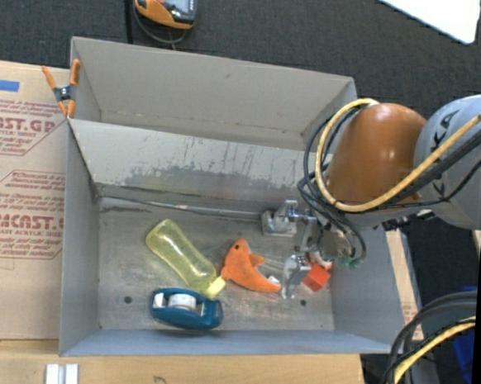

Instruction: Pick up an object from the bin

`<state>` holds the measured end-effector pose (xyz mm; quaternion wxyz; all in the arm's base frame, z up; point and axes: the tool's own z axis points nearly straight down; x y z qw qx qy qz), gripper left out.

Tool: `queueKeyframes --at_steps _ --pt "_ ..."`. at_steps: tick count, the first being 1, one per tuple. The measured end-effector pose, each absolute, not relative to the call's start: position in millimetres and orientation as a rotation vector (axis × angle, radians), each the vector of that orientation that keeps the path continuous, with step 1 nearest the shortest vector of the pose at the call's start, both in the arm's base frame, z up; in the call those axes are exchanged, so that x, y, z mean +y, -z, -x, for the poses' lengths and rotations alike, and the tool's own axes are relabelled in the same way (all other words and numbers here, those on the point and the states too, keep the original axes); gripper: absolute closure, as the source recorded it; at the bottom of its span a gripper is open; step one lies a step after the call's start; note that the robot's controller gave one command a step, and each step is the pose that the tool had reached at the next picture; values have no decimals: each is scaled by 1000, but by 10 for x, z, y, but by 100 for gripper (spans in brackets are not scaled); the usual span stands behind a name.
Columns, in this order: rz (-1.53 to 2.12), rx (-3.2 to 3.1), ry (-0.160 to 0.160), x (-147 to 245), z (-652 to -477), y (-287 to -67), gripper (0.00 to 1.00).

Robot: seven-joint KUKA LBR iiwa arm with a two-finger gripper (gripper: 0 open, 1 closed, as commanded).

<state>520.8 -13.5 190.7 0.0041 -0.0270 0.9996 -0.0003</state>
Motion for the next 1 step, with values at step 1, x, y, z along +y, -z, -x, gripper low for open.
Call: queueKeyframes --at_steps 1 --pt "364 3116 0 -95 -5201 -1337 0"
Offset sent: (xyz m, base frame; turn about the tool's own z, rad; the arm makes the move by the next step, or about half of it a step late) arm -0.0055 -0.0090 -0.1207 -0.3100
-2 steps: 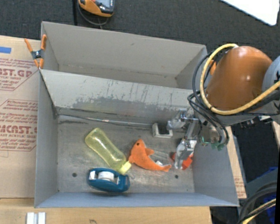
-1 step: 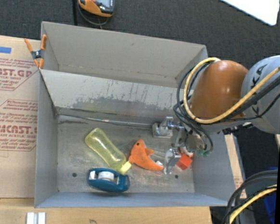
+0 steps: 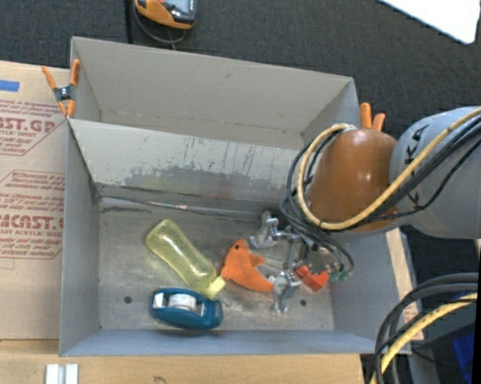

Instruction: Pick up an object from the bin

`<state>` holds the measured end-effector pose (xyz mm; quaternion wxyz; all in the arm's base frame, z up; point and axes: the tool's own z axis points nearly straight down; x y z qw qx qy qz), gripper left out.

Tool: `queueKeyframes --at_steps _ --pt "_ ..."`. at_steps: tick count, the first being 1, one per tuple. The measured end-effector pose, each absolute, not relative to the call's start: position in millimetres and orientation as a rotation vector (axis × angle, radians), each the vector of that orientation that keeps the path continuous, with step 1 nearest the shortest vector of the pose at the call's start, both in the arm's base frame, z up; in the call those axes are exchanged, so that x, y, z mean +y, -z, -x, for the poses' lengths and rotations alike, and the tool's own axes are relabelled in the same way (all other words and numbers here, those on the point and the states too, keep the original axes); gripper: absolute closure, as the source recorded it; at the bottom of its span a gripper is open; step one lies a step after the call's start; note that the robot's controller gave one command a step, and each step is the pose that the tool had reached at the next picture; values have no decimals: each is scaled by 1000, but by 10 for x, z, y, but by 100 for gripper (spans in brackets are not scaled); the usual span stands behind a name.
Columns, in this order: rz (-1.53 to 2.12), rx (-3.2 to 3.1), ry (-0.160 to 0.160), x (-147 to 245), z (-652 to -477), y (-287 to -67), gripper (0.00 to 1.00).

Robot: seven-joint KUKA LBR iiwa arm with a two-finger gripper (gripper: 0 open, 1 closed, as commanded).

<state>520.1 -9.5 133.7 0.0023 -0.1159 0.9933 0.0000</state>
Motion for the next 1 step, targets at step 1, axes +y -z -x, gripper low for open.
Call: queueKeyframes --at_steps 1 --pt "560 3059 5 -210 -5244 -777 100"
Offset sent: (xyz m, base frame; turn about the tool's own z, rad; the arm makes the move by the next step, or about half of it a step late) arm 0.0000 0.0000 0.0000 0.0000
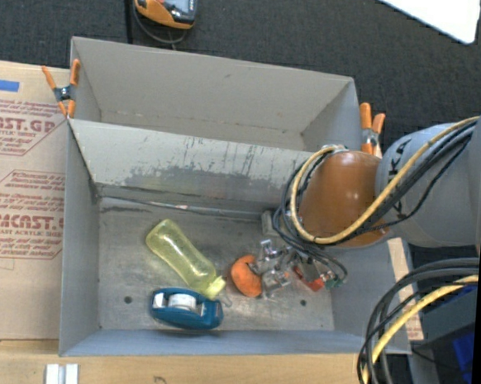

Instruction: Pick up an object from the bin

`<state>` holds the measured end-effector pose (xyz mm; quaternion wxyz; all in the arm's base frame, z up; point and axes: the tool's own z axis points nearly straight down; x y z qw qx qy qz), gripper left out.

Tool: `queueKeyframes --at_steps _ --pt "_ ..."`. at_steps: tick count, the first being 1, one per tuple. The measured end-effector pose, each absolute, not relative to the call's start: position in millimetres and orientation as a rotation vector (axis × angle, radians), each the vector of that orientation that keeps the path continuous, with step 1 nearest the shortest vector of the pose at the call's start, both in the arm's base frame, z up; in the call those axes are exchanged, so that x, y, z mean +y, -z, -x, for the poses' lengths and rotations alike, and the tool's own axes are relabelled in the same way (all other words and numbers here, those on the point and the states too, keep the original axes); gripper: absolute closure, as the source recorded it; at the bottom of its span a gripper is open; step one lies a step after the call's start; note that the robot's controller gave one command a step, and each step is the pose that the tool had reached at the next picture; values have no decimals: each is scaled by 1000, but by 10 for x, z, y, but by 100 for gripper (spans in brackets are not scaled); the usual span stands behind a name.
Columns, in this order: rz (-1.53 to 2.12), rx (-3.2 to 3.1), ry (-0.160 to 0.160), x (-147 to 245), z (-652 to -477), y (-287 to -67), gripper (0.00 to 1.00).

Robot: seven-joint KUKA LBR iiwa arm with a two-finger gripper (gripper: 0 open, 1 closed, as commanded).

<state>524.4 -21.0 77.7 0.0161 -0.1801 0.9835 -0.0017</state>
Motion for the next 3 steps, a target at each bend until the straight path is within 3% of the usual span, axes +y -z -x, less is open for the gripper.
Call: queueKeyframes --at_steps 1,2,3 --pt "560 3059 5 -210 -5244 -777 100" --pt "558 3095 -3 -291 -5236 -1252 100" --pt "524 3095 -1 -711 -5428 -2032 100"
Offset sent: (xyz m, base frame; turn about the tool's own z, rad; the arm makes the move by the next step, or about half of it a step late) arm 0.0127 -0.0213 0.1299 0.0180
